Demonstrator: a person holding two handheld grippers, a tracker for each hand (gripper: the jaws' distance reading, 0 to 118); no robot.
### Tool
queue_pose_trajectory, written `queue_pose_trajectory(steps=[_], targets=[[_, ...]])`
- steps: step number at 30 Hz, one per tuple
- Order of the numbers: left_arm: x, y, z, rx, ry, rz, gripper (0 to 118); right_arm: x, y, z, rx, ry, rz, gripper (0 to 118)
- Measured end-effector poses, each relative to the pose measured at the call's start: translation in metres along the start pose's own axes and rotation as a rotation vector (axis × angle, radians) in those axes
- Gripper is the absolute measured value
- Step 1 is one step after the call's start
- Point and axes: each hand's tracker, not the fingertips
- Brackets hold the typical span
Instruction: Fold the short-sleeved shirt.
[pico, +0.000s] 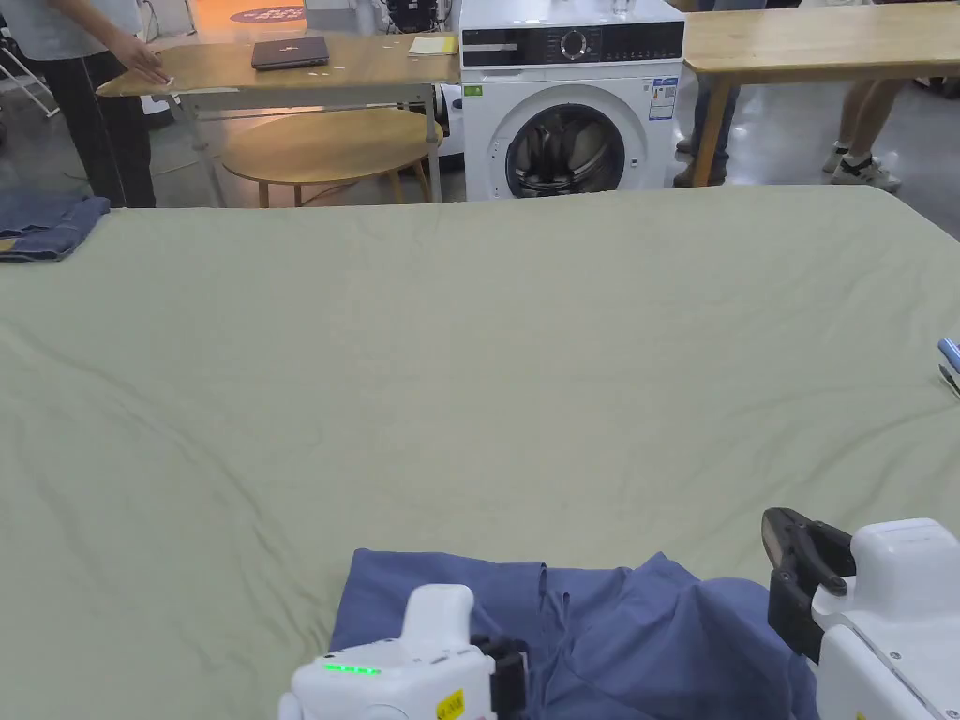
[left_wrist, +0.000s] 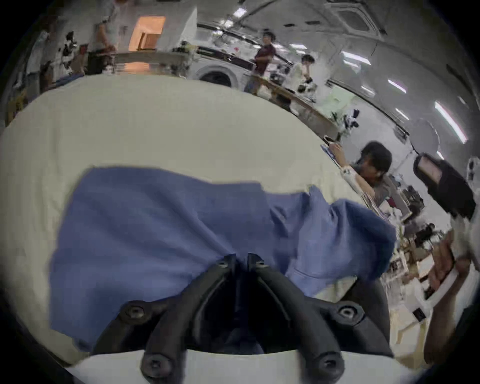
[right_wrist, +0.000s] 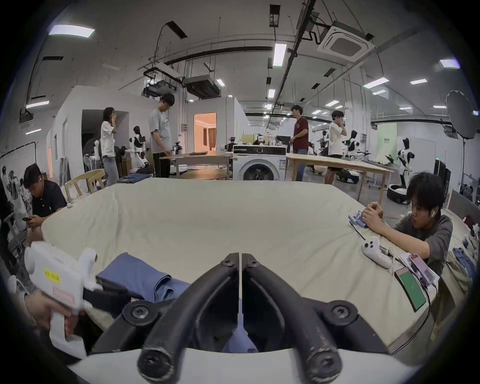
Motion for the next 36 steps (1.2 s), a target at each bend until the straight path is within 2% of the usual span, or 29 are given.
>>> queue_pose_trajectory(steps=[4,6,11,12,13,15,16,17,19,21,24,25,26,27,28,29,31,32,34,36], targets=[[0.012,-0.005,-0.005,0.009,0.02,-0.048,5,0.0,0.002,0.0,0.001,-0.001,0.0,1],[0.005,-0.001,0.002,0.039,0.005,-0.012,5,-0.001,0.002,0.0,0.001,0.002,0.003,1],[-0.026,0.012,0.068,0.274,0.07,0.037,5,-0.006,0.001,-0.002,-0.002,0.012,0.003,1],[-0.04,0.013,0.08,0.303,0.081,0.078,18,-0.007,0.0,-0.003,-0.002,0.014,0.002,1],[-0.06,0.013,0.09,0.325,0.077,0.139,39,-0.01,0.0,-0.004,-0.004,0.017,0.002,1],[-0.096,0.011,0.102,0.32,0.095,0.241,107,-0.013,-0.002,-0.006,-0.01,0.031,0.001,1],[-0.114,0.007,0.105,0.306,0.108,0.297,117,-0.016,-0.003,-0.008,-0.015,0.04,0.002,1],[-0.13,0.002,0.108,0.298,0.109,0.348,117,-0.019,-0.003,-0.009,-0.017,0.044,0.005,1],[-0.156,-0.008,0.105,0.258,0.047,0.483,117,-0.025,-0.004,-0.01,-0.019,0.052,0.012,1],[-0.173,-0.023,0.09,0.22,-0.162,0.633,117,-0.029,-0.003,-0.011,-0.023,0.063,0.016,1],[-0.168,-0.028,0.072,0.266,-0.325,0.663,115,-0.033,-0.003,-0.012,-0.026,0.073,0.024,1],[-0.166,-0.026,0.064,0.244,-0.396,0.676,108,-0.034,-0.002,-0.012,-0.026,0.071,0.028,1],[-0.16,-0.025,0.054,0.227,-0.466,0.704,91,-0.034,-0.002,-0.012,-0.027,0.073,0.029,1],[-0.153,-0.024,0.045,0.209,-0.447,0.739,57,-0.034,-0.001,-0.012,-0.028,0.073,0.031,1],[-0.149,-0.023,0.039,0.188,-0.395,0.751,31,-0.034,-0.001,-0.012,-0.027,0.07,0.033,1],[-0.147,-0.023,0.032,0.173,-0.329,0.751,16,-0.033,0.0,-0.012,-0.027,0.066,0.034,1],[-0.147,-0.026,0.028,0.19,-0.244,0.751,13,-0.031,0.001,-0.011,-0.026,0.059,0.032,1],[-0.148,-0.027,0.034,0.238,-0.284,0.767,13,-0.029,0.001,-0.01,-0.026,0.054,0.032,1],[-0.146,-0.024,0.049,0.303,-0.217,0.761,7,-0.027,0.002,-0.008,-0.025,0.046,0.039,1],[-0.148,-0.02,0.069,0.364,-0.17,0.724,6,-0.024,0.003,-0.008,-0.025,0.04,0.045,1]])
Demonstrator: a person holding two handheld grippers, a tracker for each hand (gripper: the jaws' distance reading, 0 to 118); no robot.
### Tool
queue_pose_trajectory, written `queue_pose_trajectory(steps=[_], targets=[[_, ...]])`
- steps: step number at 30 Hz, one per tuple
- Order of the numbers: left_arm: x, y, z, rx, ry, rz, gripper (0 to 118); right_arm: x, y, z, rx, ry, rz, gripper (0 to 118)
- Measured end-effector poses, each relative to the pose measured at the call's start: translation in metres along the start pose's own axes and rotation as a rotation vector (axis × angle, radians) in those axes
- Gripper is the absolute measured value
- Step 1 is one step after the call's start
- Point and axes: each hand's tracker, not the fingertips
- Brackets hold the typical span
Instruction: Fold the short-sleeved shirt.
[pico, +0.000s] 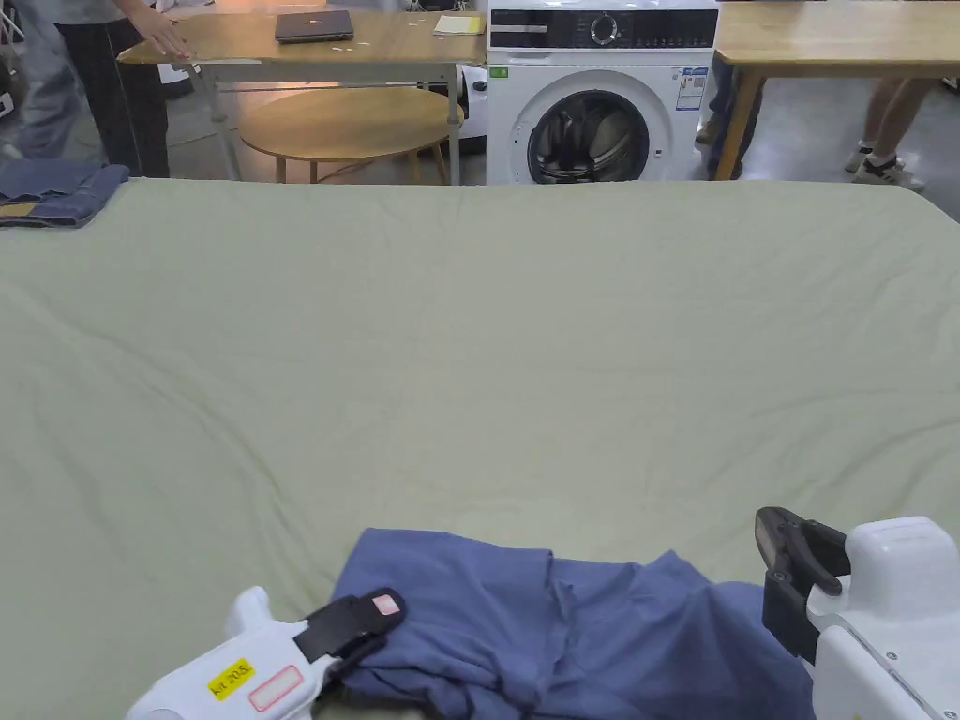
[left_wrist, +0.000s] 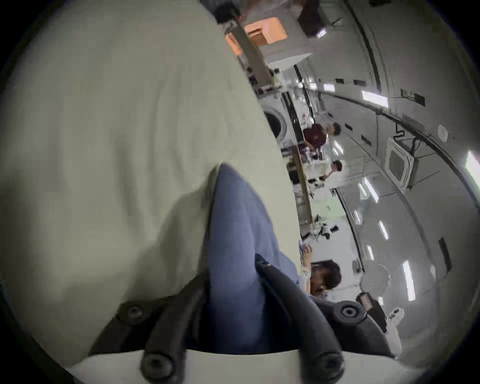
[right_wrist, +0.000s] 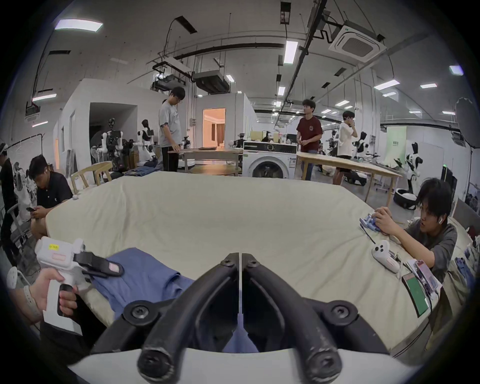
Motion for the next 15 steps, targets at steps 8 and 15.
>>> queue_pose_trajectory(steps=[8,15], targets=[[0.084,0.019,0.04,0.16,0.2,-0.65,6,0.002,-0.005,0.003,-0.006,-0.005,-0.004,1],[0.17,-0.114,-0.008,0.104,0.251,-1.547,6,0.003,-0.01,0.006,-0.01,0.001,-0.018,1]])
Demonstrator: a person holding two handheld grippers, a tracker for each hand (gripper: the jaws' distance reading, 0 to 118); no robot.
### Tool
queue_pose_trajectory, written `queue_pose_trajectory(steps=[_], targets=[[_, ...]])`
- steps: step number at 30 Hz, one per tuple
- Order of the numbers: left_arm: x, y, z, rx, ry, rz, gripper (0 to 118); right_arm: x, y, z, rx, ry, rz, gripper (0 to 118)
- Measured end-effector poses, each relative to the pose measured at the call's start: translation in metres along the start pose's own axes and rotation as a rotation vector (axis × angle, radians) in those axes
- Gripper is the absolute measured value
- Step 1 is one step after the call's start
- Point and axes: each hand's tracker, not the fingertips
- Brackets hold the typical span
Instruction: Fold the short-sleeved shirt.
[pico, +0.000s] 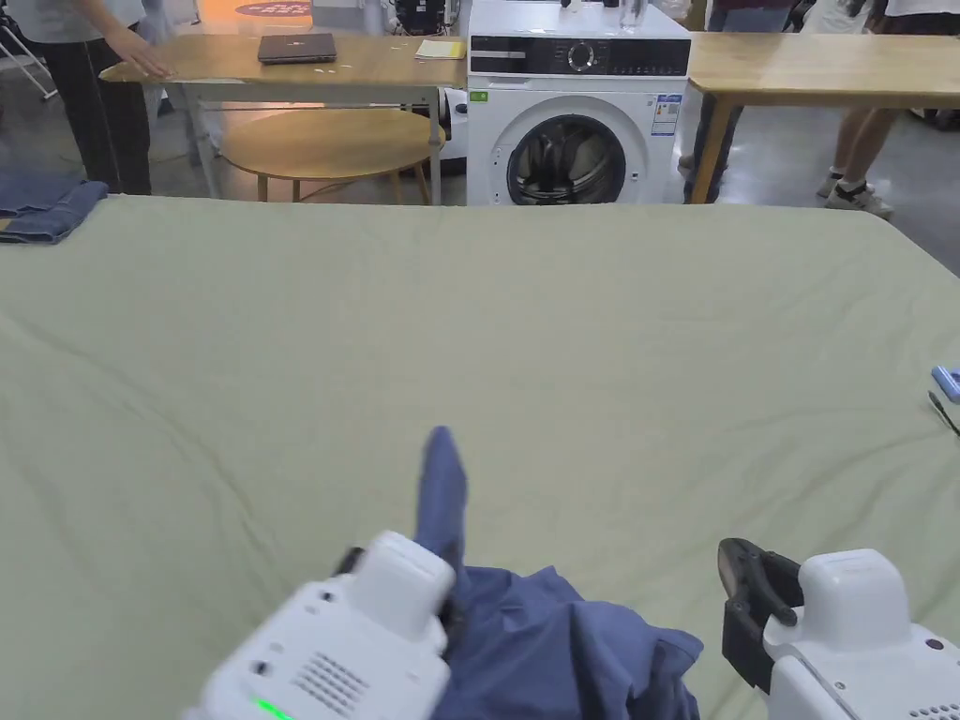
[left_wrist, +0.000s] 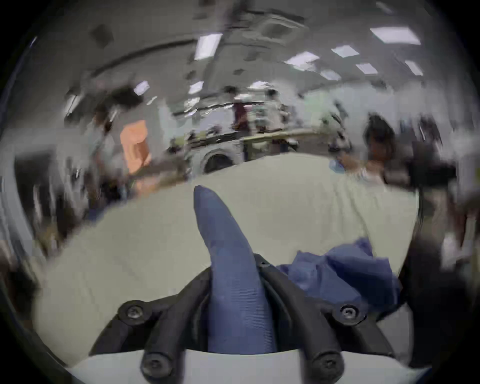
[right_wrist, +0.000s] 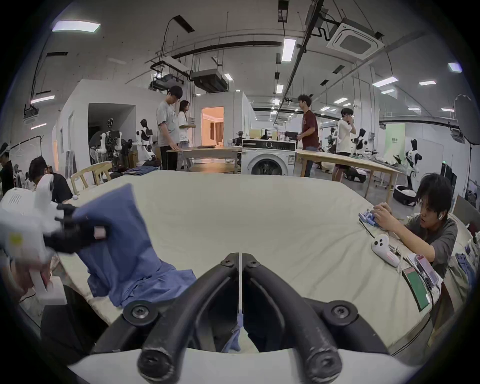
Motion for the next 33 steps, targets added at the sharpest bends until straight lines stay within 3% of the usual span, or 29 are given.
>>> queue_pose_trajectory(steps=[2,4,6,7,8,9,10,11,12,14,17,20,21,22,24,27,29,33], targets=[[0.055,0.003,-0.011,-0.018,-0.047,-0.235,6,0.004,0.0,0.003,0.003,-0.003,-0.007,1],[0.092,-0.003,-0.022,-0.047,-0.063,-0.385,6,0.008,-0.001,0.005,0.007,-0.009,-0.013,1],[0.125,-0.011,-0.037,-0.129,-0.038,-0.473,7,0.012,-0.002,0.007,0.01,-0.018,-0.022,1],[0.135,-0.015,-0.045,-0.187,-0.007,-0.496,15,0.015,-0.002,0.008,0.009,-0.021,-0.028,1],[0.135,-0.016,-0.052,-0.204,-0.041,-0.436,39,0.018,-0.002,0.01,0.01,-0.026,-0.036,1],[0.132,-0.015,-0.054,-0.212,-0.07,-0.365,70,0.02,-0.003,0.011,0.011,-0.028,-0.04,1],[0.126,-0.01,-0.053,-0.219,-0.099,-0.256,78,0.022,-0.004,0.012,0.011,-0.03,-0.045,1],[0.116,-0.003,-0.047,-0.207,-0.139,-0.177,78,0.025,-0.005,0.013,0.011,-0.031,-0.046,1],[0.102,0.007,-0.039,-0.177,-0.18,-0.095,91,0.026,-0.006,0.014,0.009,-0.033,-0.045,1],[0.072,0.029,-0.02,-0.122,-0.314,0.144,91,0.03,-0.009,0.015,0.01,-0.034,-0.044,1],[0.029,0.046,-0.003,-0.025,-0.291,0.346,91,0.034,-0.011,0.014,0.007,-0.036,-0.056,1],[-0.001,0.034,-0.026,-0.112,-0.24,0.519,91,0.035,-0.013,0.013,0.0,-0.032,-0.074,1],[-0.007,0.025,-0.037,-0.177,-0.25,0.547,86,0.035,-0.013,0.013,-0.004,-0.03,-0.076,1],[-0.011,0.014,-0.048,-0.226,-0.264,0.598,68,0.034,-0.014,0.012,-0.012,-0.027,-0.076,1],[-0.007,-0.005,-0.068,-0.335,-0.374,0.697,4,0.03,-0.015,0.009,-0.033,-0.012,-0.07,1],[0.022,-0.024,-0.082,-0.387,-0.526,0.728,3,0.024,-0.016,0.001,-0.086,0.022,-0.051,1],[0.051,-0.026,-0.084,-0.423,-0.578,0.674,3,0.018,-0.018,-0.007,-0.143,0.065,-0.055,1],[0.079,-0.029,-0.093,-0.426,-0.53,0.608,2,0.002,-0.023,-0.02,-0.177,0.103,-0.045,1]])
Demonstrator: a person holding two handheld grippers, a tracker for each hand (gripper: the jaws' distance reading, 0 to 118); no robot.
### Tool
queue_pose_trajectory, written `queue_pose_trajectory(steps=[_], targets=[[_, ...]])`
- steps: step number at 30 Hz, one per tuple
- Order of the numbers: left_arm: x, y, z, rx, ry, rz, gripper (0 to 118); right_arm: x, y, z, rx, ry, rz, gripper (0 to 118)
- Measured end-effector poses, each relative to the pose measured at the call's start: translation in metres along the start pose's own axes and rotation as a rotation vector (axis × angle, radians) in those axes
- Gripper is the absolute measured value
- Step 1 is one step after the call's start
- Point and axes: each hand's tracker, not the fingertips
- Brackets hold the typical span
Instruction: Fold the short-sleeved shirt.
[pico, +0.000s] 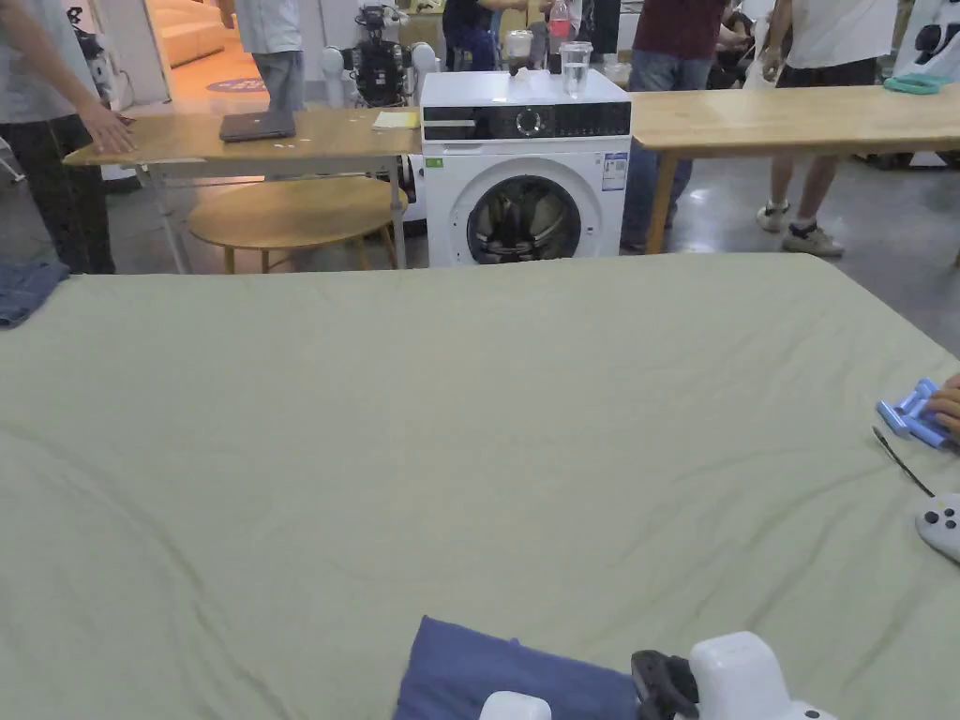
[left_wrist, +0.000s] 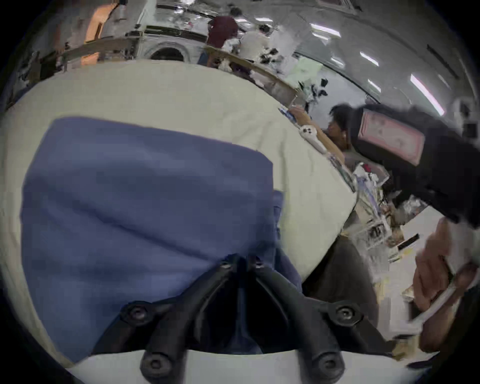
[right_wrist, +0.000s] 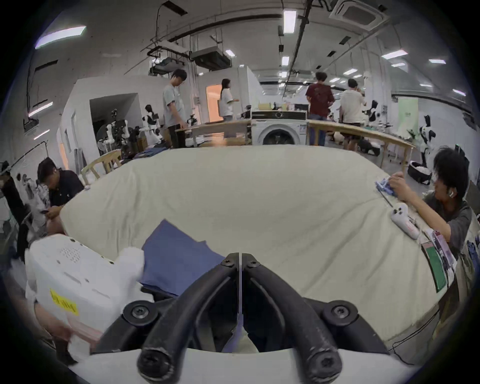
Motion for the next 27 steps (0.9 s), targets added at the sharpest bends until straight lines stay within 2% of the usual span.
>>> queue_pose_trajectory(steps=[2,4,7,8,9,10,11,12,14,15,17,20,23,24,25,26,27], targets=[[-0.005,0.007,0.014,0.039,-0.032,0.059,2,-0.007,0.0,-0.008,-0.018,0.047,-0.013,1],[-0.007,0.009,0.042,0.121,-0.023,0.045,3,-0.009,-0.001,-0.018,-0.04,0.097,-0.057,1],[-0.026,0.011,0.085,0.221,0.017,0.056,33,-0.01,-0.007,-0.034,-0.11,0.161,-0.099,1],[-0.038,0.01,0.097,0.239,0.022,0.094,33,-0.01,-0.011,-0.039,-0.129,0.183,-0.113,1],[-0.05,0.009,0.106,0.257,0.03,0.134,67,-0.011,-0.016,-0.044,-0.147,0.192,-0.113,1],[-0.063,0.007,0.114,0.267,0.042,0.168,92,-0.011,-0.021,-0.047,-0.157,0.177,-0.105,1],[-0.078,0.006,0.12,0.281,0.06,0.197,107,-0.012,-0.027,-0.051,-0.185,0.14,-0.083,1],[-0.092,0.004,0.126,0.293,0.082,0.235,111,-0.012,-0.032,-0.056,-0.222,0.092,-0.058,1],[-0.118,-0.001,0.129,0.273,0.079,0.325,111,-0.007,-0.041,-0.062,-0.275,0.045,-0.057,1],[-0.129,-0.003,0.127,0.261,0.042,0.375,111,-0.003,-0.045,-0.063,-0.269,0.047,-0.084,1],[-0.149,-0.011,0.118,0.255,-0.069,0.487,111,0.007,-0.049,-0.061,-0.258,0.065,-0.145,1],[-0.164,-0.017,0.083,0.185,-0.234,0.625,111,0.013,-0.049,-0.058,-0.254,0.064,-0.158,1],[-0.154,-0.016,0.05,0.199,-0.381,0.64,108,0.01,-0.047,-0.056,-0.25,0.065,-0.145,1],[-0.149,-0.012,0.044,0.2,-0.414,0.645,86,0.01,-0.047,-0.055,-0.246,0.066,-0.141,1],[-0.144,-0.009,0.034,0.183,-0.433,0.666,58,0.009,-0.047,-0.054,-0.24,0.067,-0.138,1],[-0.14,-0.008,0.025,0.136,-0.364,0.669,31,0.008,-0.046,-0.053,-0.237,0.063,-0.133,1],[-0.136,-0.007,0.022,0.108,-0.28,0.65,27,0.008,-0.045,-0.052,-0.235,0.057,-0.126,1]])
